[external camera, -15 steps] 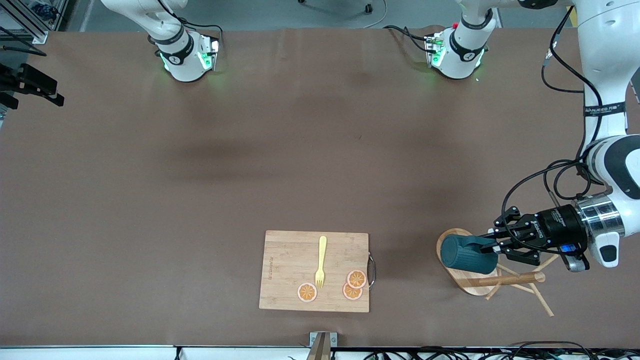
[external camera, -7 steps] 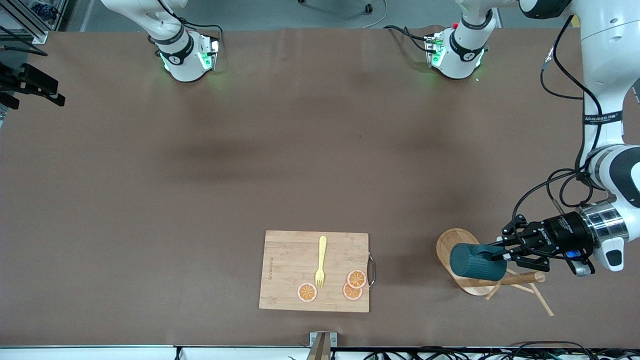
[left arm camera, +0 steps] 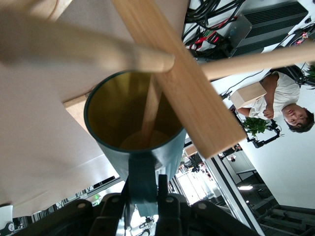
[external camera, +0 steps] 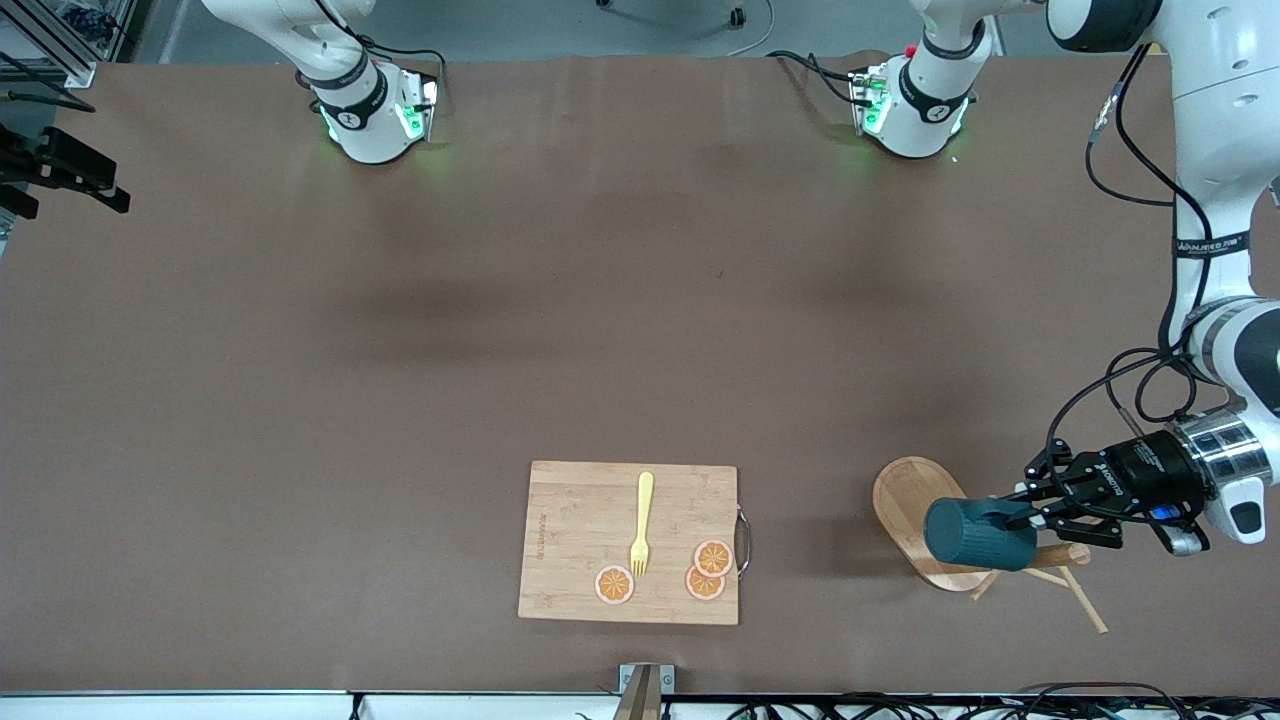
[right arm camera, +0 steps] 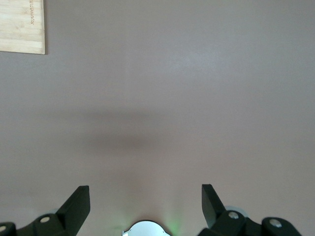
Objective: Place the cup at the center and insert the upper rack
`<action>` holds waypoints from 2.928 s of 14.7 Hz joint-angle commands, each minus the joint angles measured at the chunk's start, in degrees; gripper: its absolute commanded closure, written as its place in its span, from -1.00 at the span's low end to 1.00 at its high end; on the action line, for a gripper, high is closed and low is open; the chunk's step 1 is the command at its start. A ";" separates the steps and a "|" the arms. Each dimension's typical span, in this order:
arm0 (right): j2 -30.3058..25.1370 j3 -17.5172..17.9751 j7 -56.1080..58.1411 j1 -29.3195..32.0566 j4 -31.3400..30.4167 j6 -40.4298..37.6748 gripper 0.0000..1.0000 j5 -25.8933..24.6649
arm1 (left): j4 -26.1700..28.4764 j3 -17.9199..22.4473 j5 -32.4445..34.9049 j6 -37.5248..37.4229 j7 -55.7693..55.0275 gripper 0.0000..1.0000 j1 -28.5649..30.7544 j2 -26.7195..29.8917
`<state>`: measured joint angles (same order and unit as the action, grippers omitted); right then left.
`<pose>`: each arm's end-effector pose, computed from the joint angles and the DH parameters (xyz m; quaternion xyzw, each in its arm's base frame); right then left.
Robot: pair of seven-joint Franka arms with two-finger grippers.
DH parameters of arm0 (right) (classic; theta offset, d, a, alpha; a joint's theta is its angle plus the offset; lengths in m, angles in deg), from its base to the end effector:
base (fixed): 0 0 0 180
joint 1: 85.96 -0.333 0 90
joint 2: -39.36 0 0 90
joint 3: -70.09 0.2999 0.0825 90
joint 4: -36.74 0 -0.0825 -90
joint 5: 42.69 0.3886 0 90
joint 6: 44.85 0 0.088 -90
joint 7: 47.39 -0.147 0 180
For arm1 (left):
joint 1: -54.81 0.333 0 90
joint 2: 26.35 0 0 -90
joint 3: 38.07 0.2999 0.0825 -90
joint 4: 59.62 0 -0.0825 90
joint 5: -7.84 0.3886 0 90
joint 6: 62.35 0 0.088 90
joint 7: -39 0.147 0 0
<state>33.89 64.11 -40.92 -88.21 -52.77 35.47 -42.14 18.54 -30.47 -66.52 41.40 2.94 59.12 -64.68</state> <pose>0.5087 -0.0341 0.6091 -0.9991 -0.0249 0.0317 0.0126 0.7377 0.0146 0.3280 0.6663 0.5137 -0.1955 0.5040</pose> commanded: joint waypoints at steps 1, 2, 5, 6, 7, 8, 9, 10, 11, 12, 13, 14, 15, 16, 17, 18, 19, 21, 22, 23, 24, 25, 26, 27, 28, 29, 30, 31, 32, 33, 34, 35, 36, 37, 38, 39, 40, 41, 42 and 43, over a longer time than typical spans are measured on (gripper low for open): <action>-1.56 0.45 0.65 0.58 -1.46 0.54 -1.00 -0.90 | -0.20 -0.48 -1.23 0.05 2.39 0.95 1.04 -0.78; -1.56 0.45 0.65 0.49 -1.37 0.54 -1.00 -0.90 | -0.29 -0.48 -1.31 -0.03 2.57 0.94 1.22 -0.96; -1.56 0.45 0.65 0.58 -1.37 0.63 -1.00 -0.90 | -0.20 -0.48 -1.31 0.05 3.63 0.72 1.22 -1.48; -1.56 0.36 0.65 0.67 -1.37 0.63 -1.00 -0.90 | -0.29 -0.48 -1.31 -0.03 3.89 0.27 1.22 -1.75; -1.56 0.36 0.65 0.58 -1.37 0.63 -1.00 -0.90 | -0.29 -0.57 -1.31 0.05 3.63 -0.45 1.22 -1.75; -1.56 0.36 0.65 0.49 -1.28 0.63 -1.00 -0.90 | -0.29 -0.48 -0.79 0.05 3.45 -0.99 1.14 -1.58; -1.47 0.36 0.65 0.49 -1.28 0.63 -1.00 -0.90 | -0.29 -0.39 -0.18 -0.12 3.54 -1.00 1.13 -1.14; -1.47 0.36 0.65 0.49 -1.28 0.63 -1.00 -0.90 | -0.38 -0.39 1.65 -0.30 3.54 -1.00 1.48 -0.70; -1.47 0.36 0.65 0.40 -1.28 0.63 -1.00 -0.90 | -0.55 -0.39 6.11 -0.39 3.45 -1.00 1.40 0.70; -1.56 0.36 0.65 0.49 -1.28 0.63 -1.00 -0.90 | -0.55 -0.65 11.20 -0.39 3.63 -1.00 1.14 2.36; -1.47 0.36 0.65 0.49 -1.28 0.72 -1.00 -0.90 | -0.38 -1.00 17.00 -0.65 3.63 -1.00 0.79 4.73; -1.47 0.36 0.65 0.58 -1.28 0.72 -1.00 -0.90 | -0.29 -1.44 22.19 -1.35 3.54 -1.00 0.26 7.36; -1.47 0.36 0.65 0.49 -1.28 0.72 -1.00 -0.90 | -0.29 -2.05 27.90 -3.27 3.63 -1.00 -0.09 9.74; -1.47 0.36 0.56 0.32 -1.20 0.89 -1.00 -0.90 | -0.29 -2.67 32.04 -4.68 3.63 -1.00 -0.10 12.03; -1.47 0.53 0.65 0.23 -1.20 0.90 -1.00 -0.90 | -0.29 -3.63 36.43 -5.74 3.80 -1.00 -0.18 14.22; -1.47 0.54 0.65 0.23 -1.20 0.90 -1.00 -0.90 | -0.38 -5.21 41.79 -6.97 4.24 -1.00 -0.10 16.68; -1.47 0.54 0.56 0.23 -1.20 0.98 -1.00 -0.82 | -0.29 -6.79 47.06 -7.85 5.20 -1.00 -0.10 18.71; -1.47 0.54 0.56 0.23 -1.20 1.07 -1.00 -0.82 | -0.20 -11.53 59.10 -10.31 8.54 -1.00 -0.10 22.41; -1.47 0.54 0.56 0.23 -1.20 0.98 -1.00 -0.82 | 0.23 -13.47 64.03 -11.80 9.16 -1.00 -0.10 24.16; -1.47 0.54 0.65 0.23 -1.20 0.98 -1.00 -0.82 | 0.32 -15.05 67.03 -12.94 10.12 -1.00 -0.01 25.57; -1.47 0.54 0.65 0.23 -1.28 0.90 -1.00 -0.90 | 0.33 -16.29 69.24 -14.35 12.31 -1.00 -0.01 26.89; -1.47 0.54 0.74 0.40 -1.37 0.90 -1.00 -0.99 | 0.33 -16.99 70.13 -15.49 15.11 -1.00 -0.09 27.95; -1.47 0.54 0.74 0.40 -1.37 0.90 -1.00 -1.08 | 0.33 -17.00 70.23 -16.37 17.49 -1.00 -0.44 29.09; -1.47 0.54 0.74 0.32 -1.37 0.90 -1.00 -1.25 | 0.67 -16.48 70.84 -16.90 19.52 -1.00 -1.93 30.49; -1.47 0.54 0.74 0.32 -1.46 0.90 -1.00 -1.26 | 1.81 -16.04 72.41 -17.87 21.10 -1.00 -3.42 31.72; -1.47 0.54 0.56 0.49 -1.46 0.90 -1.00 -1.26 | 3.12 -15.69 73.73 -18.22 23.03 -1.00 -4.22 33.56; -1.56 0.54 0.13 0.49 -1.46 0.90 -1.00 -1.26 | 5.40 -15.68 74.44 -18.58 23.57 -1.00 -4.40 35.76; -1.56 0.54 -0.31 0.49 -1.46 0.90 -1.00 -1.26 | 9.43 -15.60 74.45 -18.75 24.19 -1.00 -4.32 39.00; -1.56 0.54 -0.32 0.49 -1.46 0.81 -1.00 -1.17 | 12.51 -15.33 74.36 -18.23 24.28 -1.00 -4.31 41.29; -1.56 0.54 -0.41 0.58 -1.46 0.81 -1.00 -1.17 | 15.15 -15.33 74.45 -17.27 24.20 -1.00 -4.58 43.58; -1.56 0.45 -0.41 0.67 -1.46 0.72 -1.00 -0.99 | 17.88 -15.33 74.45 -15.78 24.19 -1.00 -5.01 45.78; -1.56 0.45 -0.49 0.67 -1.46 0.72 -1.00 -0.82 | 21.12 -15.42 74.36 -13.68 24.28 -1.00 -5.54 48.06; -1.56 0.45 -1.02 0.67 -1.46 0.72 -1.00 -0.56 | 23.24 -15.42 74.36 -12.09 24.28 -1.00 -5.81 49.65; -1.56 0.45 -2.33 0.58 -1.46 0.55 -1.00 -0.55 | 23.61 -15.51 74.36 -12.08 24.37 -1.00 -5.98 50.10; -1.56 0.45 -3.30 0.49 -1.46 0.46 -1.00 -0.55 | 23.70 -15.42 74.36 -12.16 25.76 -1.00 -6.59 50.11; -1.65 0.53 -3.31 0.40 -1.46 0.46 -1.00 -0.55 | 23.53 -15.33 74.36 -12.16 28.13 -1.00 -6.95 50.19; -1.56 0.54 -3.31 0.58 -1.46 0.46 -1.00 -0.55 | 23.09 -15.33 74.36 -12.34 28.93 -1.00 -6.95 49.93; -1.56 0.45 -3.13 0.58 -1.46 0.46 -1.00 -0.55 | 22.22 -15.25 74.36 -12.34 29.38 -1.00 -6.52 49.41; -1.56 0.36 -2.70 0.67 -1.46 0.37 -1.00 -0.55 | 21.69 -14.98 74.27 -12.43 29.29 -1.00 -6.42 49.23; -1.56 0.36 -2.43 0.67 -1.46 0.37 -1.00 -0.55 | 21.25 -14.89 74.27 -13.04 29.38 -1.00 -6.25 49.23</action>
<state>33.86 64.05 -43.10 -88.19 -52.78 35.79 -42.20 40.52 -46.00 6.99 28.51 30.97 52.80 -15.66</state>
